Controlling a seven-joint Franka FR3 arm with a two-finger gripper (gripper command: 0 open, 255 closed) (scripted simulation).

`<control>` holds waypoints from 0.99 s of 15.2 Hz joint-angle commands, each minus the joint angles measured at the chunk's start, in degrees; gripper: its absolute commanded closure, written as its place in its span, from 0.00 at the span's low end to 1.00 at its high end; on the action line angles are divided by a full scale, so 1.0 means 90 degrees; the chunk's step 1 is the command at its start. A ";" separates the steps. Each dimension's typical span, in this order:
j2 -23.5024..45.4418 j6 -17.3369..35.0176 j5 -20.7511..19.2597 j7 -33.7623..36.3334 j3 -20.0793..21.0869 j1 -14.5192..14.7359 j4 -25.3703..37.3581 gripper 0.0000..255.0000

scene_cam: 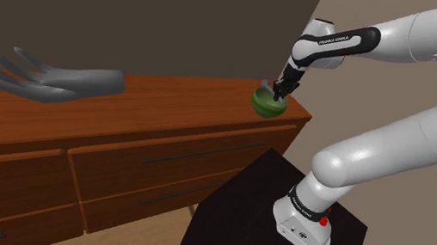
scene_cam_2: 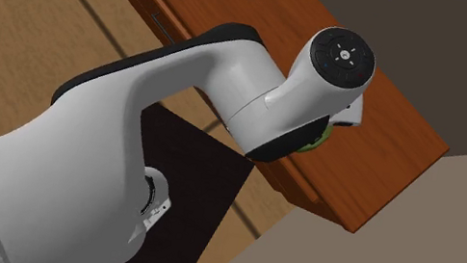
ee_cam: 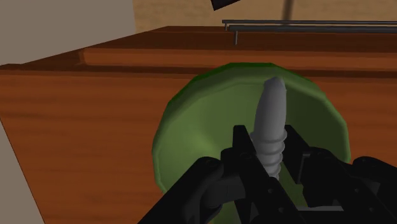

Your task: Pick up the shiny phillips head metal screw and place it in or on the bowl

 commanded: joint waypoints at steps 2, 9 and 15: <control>0.0109 0.0229 -0.0006 0.0000 -0.0028 0.0000 -0.0120 1.00; 0.0110 0.0229 -0.0005 0.0000 -0.0027 -0.0001 -0.0119 1.00; 0.0110 0.0229 -0.0005 0.0000 -0.0027 -0.0001 -0.0119 0.00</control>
